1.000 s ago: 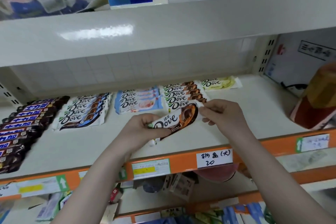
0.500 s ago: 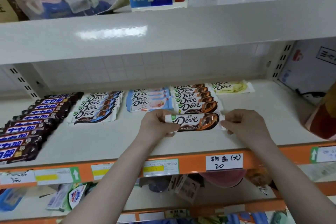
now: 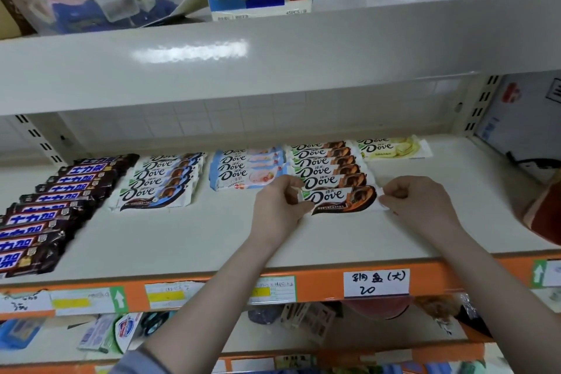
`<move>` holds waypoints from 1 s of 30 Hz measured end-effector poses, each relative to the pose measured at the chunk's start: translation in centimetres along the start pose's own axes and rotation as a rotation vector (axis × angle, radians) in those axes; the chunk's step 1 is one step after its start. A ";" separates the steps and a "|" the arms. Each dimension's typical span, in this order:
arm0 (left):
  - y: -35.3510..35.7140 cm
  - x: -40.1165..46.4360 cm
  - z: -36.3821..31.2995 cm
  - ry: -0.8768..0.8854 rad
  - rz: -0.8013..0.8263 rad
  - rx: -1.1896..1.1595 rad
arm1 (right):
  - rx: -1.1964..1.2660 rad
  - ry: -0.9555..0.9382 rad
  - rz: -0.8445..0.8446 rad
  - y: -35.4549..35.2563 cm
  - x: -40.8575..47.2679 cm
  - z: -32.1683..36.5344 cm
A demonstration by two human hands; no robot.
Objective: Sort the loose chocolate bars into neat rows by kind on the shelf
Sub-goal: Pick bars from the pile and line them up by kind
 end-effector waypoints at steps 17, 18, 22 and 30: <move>1.5 -0.5 -2.3 0.413 -0.005 0.634 | -0.127 -0.226 0.018 0.2 0.4 1.5; 1.9 -0.4 -2.0 0.432 0.033 0.662 | -0.143 -0.273 0.044 0.4 0.3 1.7; 2.7 0.0 -0.9 0.389 0.200 0.656 | -0.228 -0.383 0.084 1.2 0.2 1.9; 2.6 0.3 -0.8 0.439 0.209 0.682 | -0.238 -0.427 0.059 1.1 0.4 2.7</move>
Point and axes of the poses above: each hand's wrist, its own x-axis towards the middle knuckle, its own y-axis out of the palm, z = x × y, the point moved 8 cm from there along x, towards the middle knuckle, and after that the axes turned 4 degrees about x, right-handed, at the moved point
